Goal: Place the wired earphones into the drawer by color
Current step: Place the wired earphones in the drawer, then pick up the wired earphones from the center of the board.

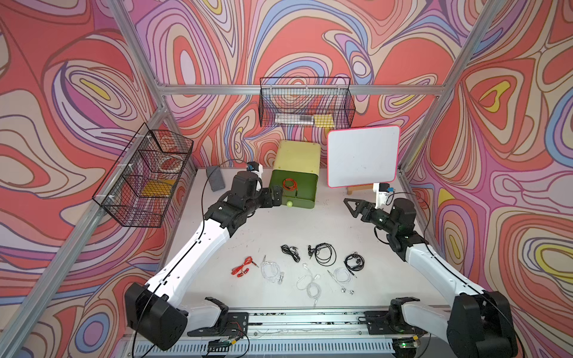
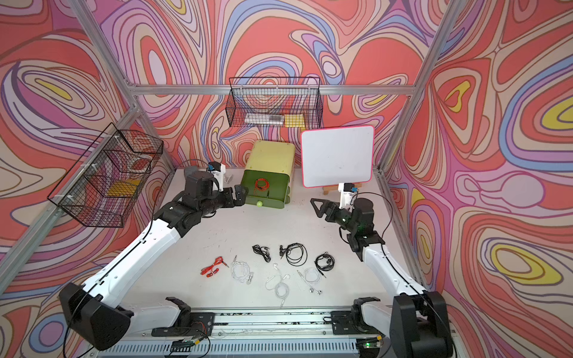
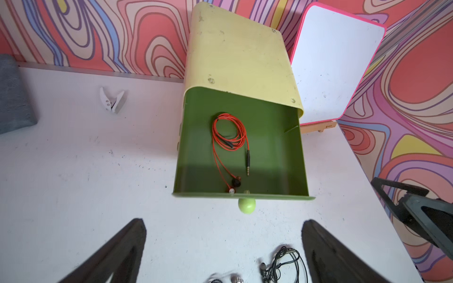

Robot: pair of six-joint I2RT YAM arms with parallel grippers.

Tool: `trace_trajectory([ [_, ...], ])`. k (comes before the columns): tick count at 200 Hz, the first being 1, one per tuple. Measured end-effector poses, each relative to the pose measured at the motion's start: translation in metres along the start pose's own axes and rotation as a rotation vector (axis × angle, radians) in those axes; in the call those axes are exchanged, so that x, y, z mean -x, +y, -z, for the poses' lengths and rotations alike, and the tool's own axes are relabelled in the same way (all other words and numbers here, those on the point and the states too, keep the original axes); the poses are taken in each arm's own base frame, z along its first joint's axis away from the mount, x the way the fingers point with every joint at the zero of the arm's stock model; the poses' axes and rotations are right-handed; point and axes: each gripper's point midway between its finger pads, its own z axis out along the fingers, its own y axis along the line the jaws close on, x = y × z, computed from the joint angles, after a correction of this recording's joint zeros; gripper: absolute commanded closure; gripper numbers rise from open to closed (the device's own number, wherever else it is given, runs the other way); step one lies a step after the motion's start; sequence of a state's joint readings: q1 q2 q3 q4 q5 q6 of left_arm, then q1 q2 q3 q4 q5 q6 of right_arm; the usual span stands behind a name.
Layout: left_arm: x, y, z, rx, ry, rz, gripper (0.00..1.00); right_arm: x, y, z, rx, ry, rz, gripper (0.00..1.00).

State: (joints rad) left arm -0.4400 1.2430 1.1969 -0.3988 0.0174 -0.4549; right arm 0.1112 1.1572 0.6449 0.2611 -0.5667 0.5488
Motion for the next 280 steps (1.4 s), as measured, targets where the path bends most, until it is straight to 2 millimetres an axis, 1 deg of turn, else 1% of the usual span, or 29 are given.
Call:
trace_trajectory([
  [22, -0.018, 0.013, 0.015, 0.027, -0.001, 0.018, 0.01, -0.007, 0.038, -0.007, 0.080, 0.045, 0.039, 0.12],
  [44, -0.038, 0.026, 0.026, 0.057, 0.010, 0.032, 0.01, -0.016, 0.087, -0.012, 0.183, 0.091, 0.094, 0.13],
  [61, -0.050, 0.036, 0.035, 0.086, 0.012, 0.040, 0.01, -0.027, 0.118, -0.012, 0.249, 0.127, 0.123, 0.14],
  [71, -0.056, 0.042, 0.041, 0.103, 0.007, 0.046, 0.01, -0.038, 0.135, -0.013, 0.282, 0.154, 0.143, 0.14],
  [79, -0.061, 0.047, 0.046, 0.117, 0.004, 0.048, 0.01, -0.046, 0.144, -0.013, 0.297, 0.174, 0.157, 0.14],
  [92, -0.067, 0.055, 0.054, 0.141, -0.007, 0.054, 0.01, -0.065, 0.162, -0.014, 0.329, 0.220, 0.181, 0.14],
  [117, -0.074, 0.067, 0.066, 0.185, -0.030, 0.062, 0.01, -0.101, 0.186, -0.020, 0.371, 0.315, 0.222, 0.15],
  [134, -0.079, 0.075, 0.072, 0.219, -0.035, 0.062, 0.01, -0.127, 0.195, -0.028, 0.380, 0.384, 0.246, 0.15],
  [172, -0.089, 0.096, 0.086, 0.300, -0.065, 0.072, 0.01, -0.194, 0.210, -0.048, 0.390, 0.551, 0.324, 0.16],
  [198, -0.093, 0.108, 0.098, 0.349, -0.098, 0.081, 0.01, -0.232, 0.217, -0.062, 0.395, 0.633, 0.363, 0.17],
  [222, -0.091, 0.114, 0.107, 0.376, -0.135, 0.085, 0.01, -0.260, 0.218, -0.075, 0.384, 0.686, 0.379, 0.20],
  [241, -0.093, 0.119, 0.112, 0.387, -0.156, 0.087, 0.01, -0.276, 0.216, -0.087, 0.367, 0.714, 0.385, 0.22],
  [280, -0.105, 0.127, 0.118, 0.397, -0.180, 0.091, 0.01, -0.301, 0.211, -0.113, 0.331, 0.747, 0.389, 0.29],
])
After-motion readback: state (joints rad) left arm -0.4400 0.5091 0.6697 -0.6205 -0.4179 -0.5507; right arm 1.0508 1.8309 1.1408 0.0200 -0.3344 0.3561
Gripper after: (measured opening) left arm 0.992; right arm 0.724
